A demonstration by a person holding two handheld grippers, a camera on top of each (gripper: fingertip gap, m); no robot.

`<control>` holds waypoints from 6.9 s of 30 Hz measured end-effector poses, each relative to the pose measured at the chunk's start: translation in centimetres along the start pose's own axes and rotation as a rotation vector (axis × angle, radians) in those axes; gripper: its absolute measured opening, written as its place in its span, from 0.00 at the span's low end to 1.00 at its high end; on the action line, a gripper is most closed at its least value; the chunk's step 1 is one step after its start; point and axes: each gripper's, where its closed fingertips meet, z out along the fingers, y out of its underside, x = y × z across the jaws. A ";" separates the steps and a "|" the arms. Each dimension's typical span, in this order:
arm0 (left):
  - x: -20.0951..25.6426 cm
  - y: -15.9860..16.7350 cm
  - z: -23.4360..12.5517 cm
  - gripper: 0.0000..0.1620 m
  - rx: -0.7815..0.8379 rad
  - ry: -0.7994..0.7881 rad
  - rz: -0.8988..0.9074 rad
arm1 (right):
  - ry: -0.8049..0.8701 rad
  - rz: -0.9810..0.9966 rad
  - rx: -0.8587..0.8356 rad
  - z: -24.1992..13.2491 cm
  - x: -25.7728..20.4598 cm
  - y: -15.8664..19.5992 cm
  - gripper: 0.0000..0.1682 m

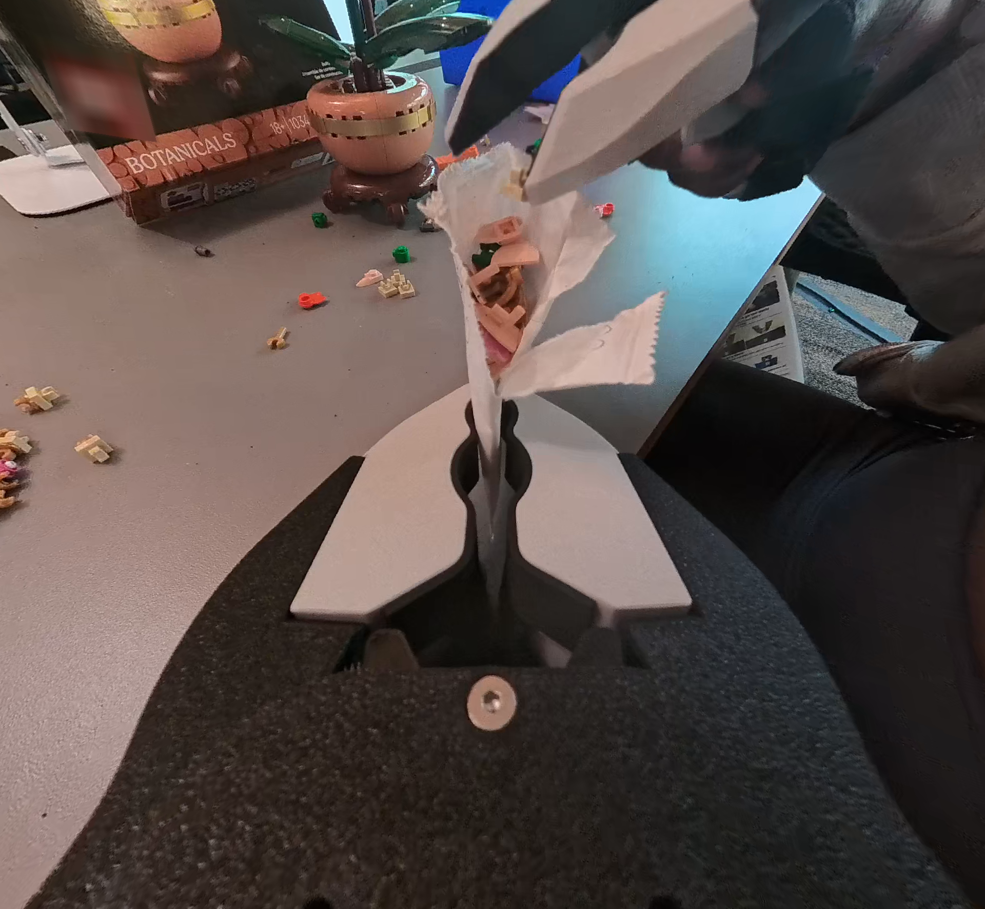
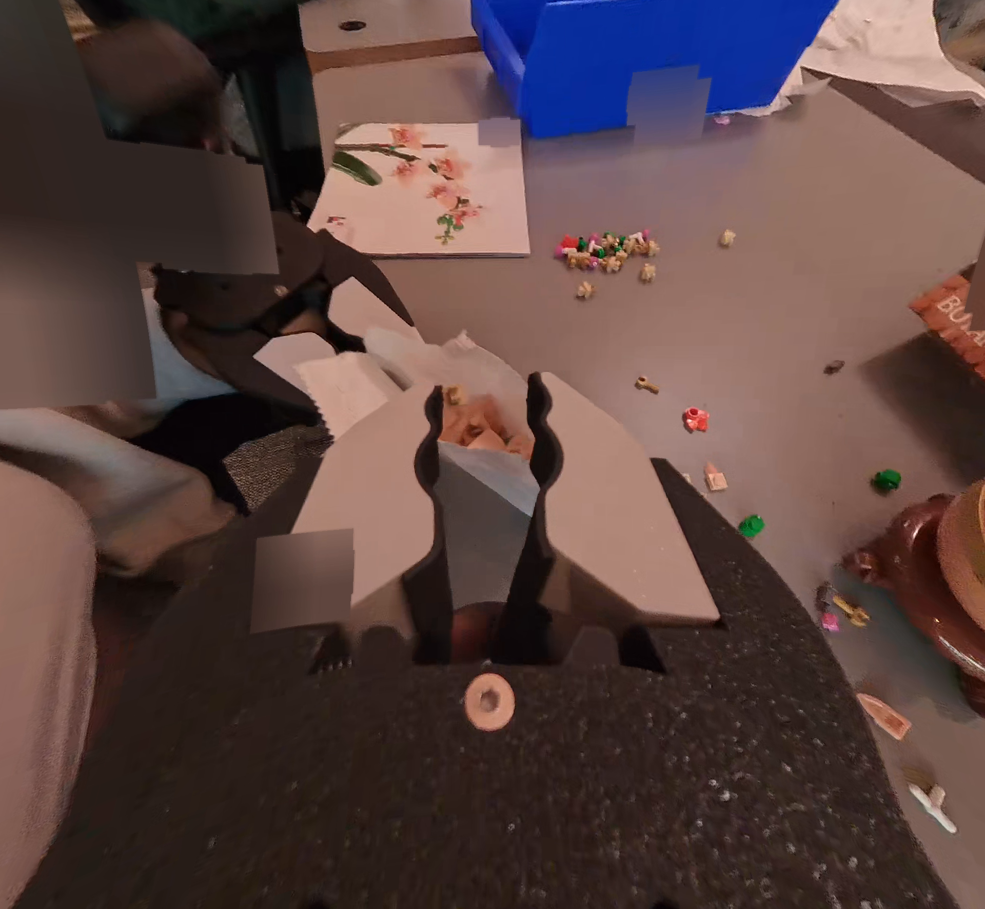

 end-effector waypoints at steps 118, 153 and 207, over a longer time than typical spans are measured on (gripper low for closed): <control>0.0 0.1 0.1 0.02 -0.004 -0.001 -0.012 | 0.171 0.193 -0.044 -7.8 8.0 5.5 0.05; 0.0 0.1 0.1 0.02 -0.004 0.001 -0.004 | 0.385 0.210 -0.194 -12.4 11.5 10.9 0.16; 0.0 0.1 0.0 0.02 -0.004 -0.002 -0.013 | 0.290 0.214 -0.353 -9.7 12.5 14.2 0.05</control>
